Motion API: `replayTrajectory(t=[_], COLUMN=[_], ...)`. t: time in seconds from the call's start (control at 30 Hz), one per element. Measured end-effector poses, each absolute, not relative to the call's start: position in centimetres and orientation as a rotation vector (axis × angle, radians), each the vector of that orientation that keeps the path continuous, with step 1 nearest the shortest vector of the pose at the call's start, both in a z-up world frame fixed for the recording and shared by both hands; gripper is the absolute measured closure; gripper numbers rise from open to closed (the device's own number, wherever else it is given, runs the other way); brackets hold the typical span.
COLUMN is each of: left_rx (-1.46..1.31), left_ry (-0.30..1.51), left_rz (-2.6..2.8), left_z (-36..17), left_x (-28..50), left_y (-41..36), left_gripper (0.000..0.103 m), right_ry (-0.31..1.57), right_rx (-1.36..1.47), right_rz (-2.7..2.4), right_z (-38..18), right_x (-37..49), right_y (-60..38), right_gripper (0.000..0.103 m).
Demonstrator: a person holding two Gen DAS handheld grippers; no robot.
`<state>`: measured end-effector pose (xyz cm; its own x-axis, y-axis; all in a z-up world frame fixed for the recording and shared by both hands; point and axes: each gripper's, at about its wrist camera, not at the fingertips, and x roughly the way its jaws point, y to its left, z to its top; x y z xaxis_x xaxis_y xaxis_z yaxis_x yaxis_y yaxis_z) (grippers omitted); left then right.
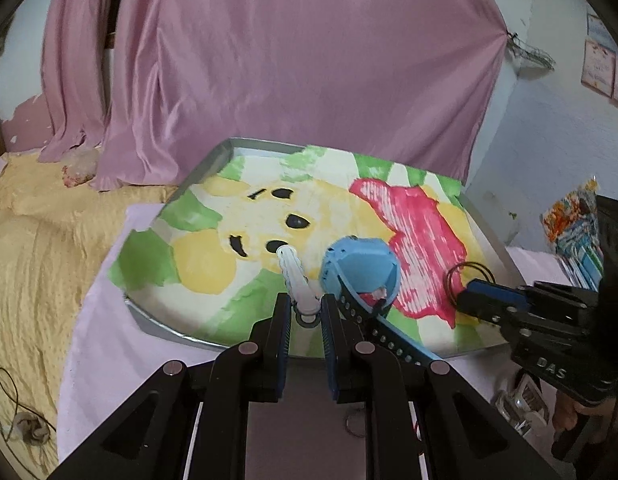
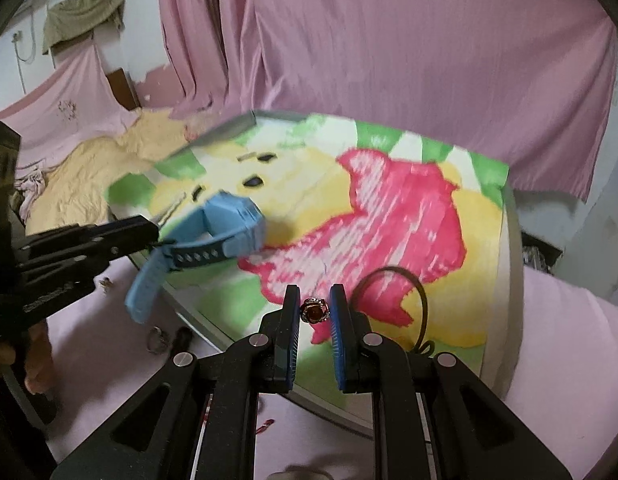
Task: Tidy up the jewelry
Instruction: 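Carry the brooch with the right tool into the tray while the left tool drops the white clip there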
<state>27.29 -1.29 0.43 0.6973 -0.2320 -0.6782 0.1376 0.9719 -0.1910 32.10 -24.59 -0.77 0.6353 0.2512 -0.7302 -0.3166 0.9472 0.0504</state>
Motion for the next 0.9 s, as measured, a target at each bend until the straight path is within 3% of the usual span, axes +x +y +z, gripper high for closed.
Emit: replayTrajectory(t=[0.4, 0.5, 0.57, 0.63, 0.7, 0.77, 0.9], left_rx=[-0.091, -0.105, -0.106, -0.11, -0.125, -0.141, -0.154], left_ry=[0.797, 0.794, 0.786, 0.77, 0.753, 0.728, 0.659], left_rz=[-0.206, -0.207, -0.203, -0.193, -0.194, -0.197, -0.194], left_z=[0.3, 0.6, 0.7, 1.0, 1.2, 1.6, 2.4], left_x=[27.2, 26.8, 26.6, 26.1, 25.6, 24.8, 22.9], left_y=[-2.2, -2.0, -2.0, -1.8, -1.6, -1.4, -1.2], left_gripper=[0.088, 0.087, 0.079, 0.064, 0.058, 0.052, 0.029], right_ry=[0.903, 0.878, 0.841, 0.811, 0.773, 0.721, 0.627], right_rx=[-0.024, 0.015, 0.036, 0.048, 0.063, 0.079, 0.105], right_rz=[0.325, 0.312, 0.301, 0.291, 0.273, 0.254, 0.231], right_z=[-2.1, -1.8, -1.4, -1.0, -0.4, 0.3, 1.3], right_x=[32.7, 32.2, 31.5, 30.9, 30.2, 29.0, 26.5], right_y=[-25.3, -26.0, -26.4, -26.8, -27.3, -27.8, -28.6], right_gripper=[0.088, 0.072, 0.064, 0.064, 0.062, 0.049, 0.034])
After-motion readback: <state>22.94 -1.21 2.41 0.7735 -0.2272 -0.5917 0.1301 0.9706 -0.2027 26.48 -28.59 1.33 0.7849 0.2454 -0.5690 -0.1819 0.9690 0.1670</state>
